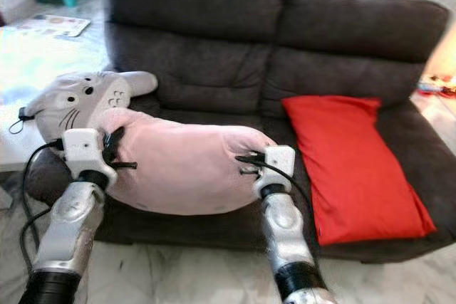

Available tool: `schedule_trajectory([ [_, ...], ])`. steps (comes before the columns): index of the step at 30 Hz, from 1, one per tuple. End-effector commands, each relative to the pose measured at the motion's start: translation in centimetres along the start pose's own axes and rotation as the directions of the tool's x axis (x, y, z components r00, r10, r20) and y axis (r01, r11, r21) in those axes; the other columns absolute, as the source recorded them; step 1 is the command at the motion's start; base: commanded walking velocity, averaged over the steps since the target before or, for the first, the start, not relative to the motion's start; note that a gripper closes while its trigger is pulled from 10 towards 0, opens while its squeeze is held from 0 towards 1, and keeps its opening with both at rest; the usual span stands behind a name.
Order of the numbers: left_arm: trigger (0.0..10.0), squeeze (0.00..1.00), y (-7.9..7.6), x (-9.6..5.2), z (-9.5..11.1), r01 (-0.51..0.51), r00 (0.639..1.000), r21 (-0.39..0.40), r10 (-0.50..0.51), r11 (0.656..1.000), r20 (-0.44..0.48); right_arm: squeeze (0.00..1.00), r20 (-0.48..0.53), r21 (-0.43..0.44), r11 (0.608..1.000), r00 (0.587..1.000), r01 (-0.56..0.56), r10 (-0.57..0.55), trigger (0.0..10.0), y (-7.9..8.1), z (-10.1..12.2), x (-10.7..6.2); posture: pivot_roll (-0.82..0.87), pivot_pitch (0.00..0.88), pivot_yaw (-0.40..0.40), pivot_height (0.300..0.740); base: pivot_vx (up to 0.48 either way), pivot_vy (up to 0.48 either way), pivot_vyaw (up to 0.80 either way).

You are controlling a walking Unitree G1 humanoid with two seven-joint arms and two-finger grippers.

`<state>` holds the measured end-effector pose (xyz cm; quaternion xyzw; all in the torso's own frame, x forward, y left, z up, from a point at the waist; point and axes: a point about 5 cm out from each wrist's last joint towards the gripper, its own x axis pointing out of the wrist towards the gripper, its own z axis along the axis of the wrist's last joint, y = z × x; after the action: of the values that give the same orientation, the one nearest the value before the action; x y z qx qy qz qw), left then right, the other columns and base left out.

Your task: Move the pillow to the sofa from floor

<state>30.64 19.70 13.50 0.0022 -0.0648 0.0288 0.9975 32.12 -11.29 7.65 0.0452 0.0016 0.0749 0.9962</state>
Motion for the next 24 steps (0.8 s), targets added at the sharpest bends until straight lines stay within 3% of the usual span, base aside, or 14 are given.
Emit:
schedule_trajectory([
  [1,10.0,0.0,-1.47,0.58,1.75,0.042,0.996,-0.008,-0.041,0.999,0.081,0.0,0.059,-0.018,0.999,0.997,0.044,-0.042,10.0,-1.68,1.28,0.11,0.18,0.0,-0.11,0.74,0.274,0.0,0.0],
  [10,10.0,0.0,-1.41,0.49,1.69,0.038,0.996,-0.007,-0.038,0.999,0.081,0.0,0.061,-0.038,0.999,0.998,0.031,-0.028,10.0,-1.62,1.34,0.07,0.17,0.0,-0.115,0.74,0.274,0.0,0.0],
  [13,10.0,0.0,-1.38,0.51,1.71,0.037,0.996,-0.007,-0.036,0.999,0.082,0.0,0.075,-0.071,0.997,0.997,0.012,-0.007,10.0,-1.48,1.57,0.04,0.17,0.0,-0.115,0.74,0.274,0.0,0.8],
  [19,10.0,0.0,-0.95,0.6,1.79,0.027,0.996,-0.002,-0.027,1.0,0.085,0.0,0.07,-0.047,0.999,0.997,0.015,-0.012,10.0,-1.51,1.47,-0.01,0.17,0.0,-0.117,0.74,0.274,0.0,0.77],
  [24,10.0,0.0,-0.96,0.62,1.78,0.029,0.996,0.002,-0.029,1.0,0.086,0.0,0.068,-0.015,1.0,0.997,0.024,-0.023,10.0,-1.65,1.43,0.02,0.17,0.0,-0.115,0.74,0.164,0.0,0.0],
])
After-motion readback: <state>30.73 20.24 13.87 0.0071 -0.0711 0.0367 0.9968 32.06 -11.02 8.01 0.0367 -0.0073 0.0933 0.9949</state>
